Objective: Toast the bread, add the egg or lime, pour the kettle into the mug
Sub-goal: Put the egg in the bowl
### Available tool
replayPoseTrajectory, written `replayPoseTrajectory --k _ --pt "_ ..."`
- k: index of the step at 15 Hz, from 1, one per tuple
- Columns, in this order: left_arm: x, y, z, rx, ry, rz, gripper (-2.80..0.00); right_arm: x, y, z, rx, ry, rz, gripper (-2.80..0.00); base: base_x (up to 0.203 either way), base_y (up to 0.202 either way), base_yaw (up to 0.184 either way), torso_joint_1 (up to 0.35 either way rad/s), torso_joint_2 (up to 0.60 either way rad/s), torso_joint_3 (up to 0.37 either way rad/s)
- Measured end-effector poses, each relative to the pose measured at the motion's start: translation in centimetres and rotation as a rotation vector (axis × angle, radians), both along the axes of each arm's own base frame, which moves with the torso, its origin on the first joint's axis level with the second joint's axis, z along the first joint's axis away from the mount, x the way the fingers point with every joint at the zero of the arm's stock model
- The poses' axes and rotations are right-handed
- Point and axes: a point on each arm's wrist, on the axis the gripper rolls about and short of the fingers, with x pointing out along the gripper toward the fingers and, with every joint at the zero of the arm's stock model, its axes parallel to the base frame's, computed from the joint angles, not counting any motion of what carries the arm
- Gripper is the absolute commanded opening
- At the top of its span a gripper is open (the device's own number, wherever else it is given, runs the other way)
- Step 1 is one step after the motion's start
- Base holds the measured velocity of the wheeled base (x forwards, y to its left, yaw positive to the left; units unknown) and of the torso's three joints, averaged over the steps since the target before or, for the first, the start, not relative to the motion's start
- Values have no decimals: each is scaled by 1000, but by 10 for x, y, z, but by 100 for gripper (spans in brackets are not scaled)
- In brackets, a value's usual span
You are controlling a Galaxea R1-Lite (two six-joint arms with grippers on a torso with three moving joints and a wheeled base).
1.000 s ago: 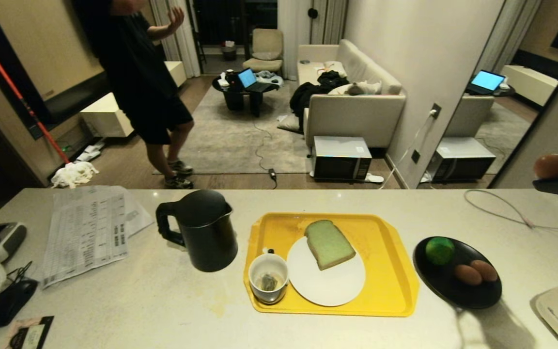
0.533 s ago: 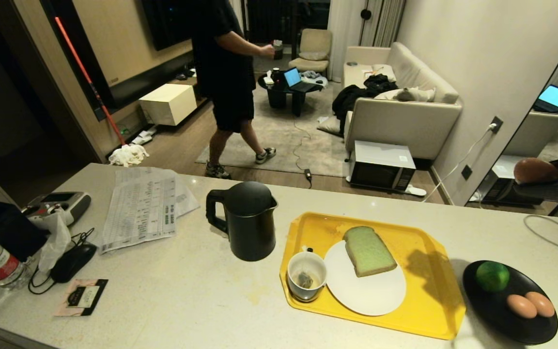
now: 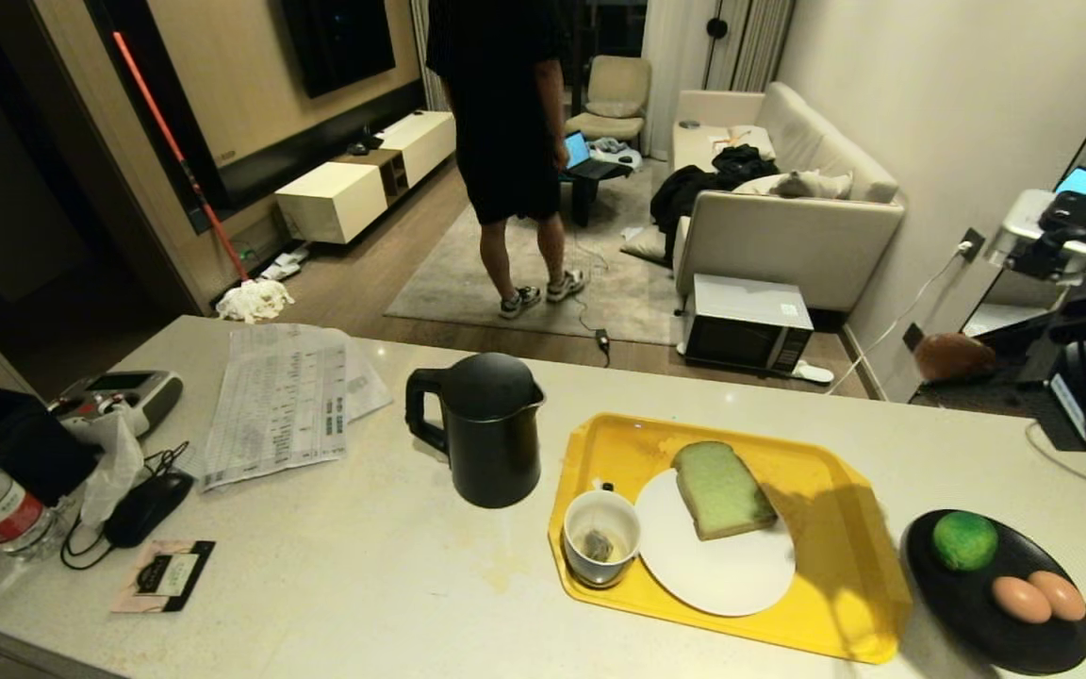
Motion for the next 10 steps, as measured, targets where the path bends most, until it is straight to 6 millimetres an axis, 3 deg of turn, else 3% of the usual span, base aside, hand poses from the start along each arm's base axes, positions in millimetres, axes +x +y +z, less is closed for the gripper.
replayPoseTrajectory --k 5,10 --pt "0 0 0 0 0 1 -280 34 27 -28 -106 60 -18 -280 0 0 0 0 0 0" --pt "0 0 0 0 0 1 -280 69 55 -89 -241 111 -45 -280 0 0 0 0 0 0"
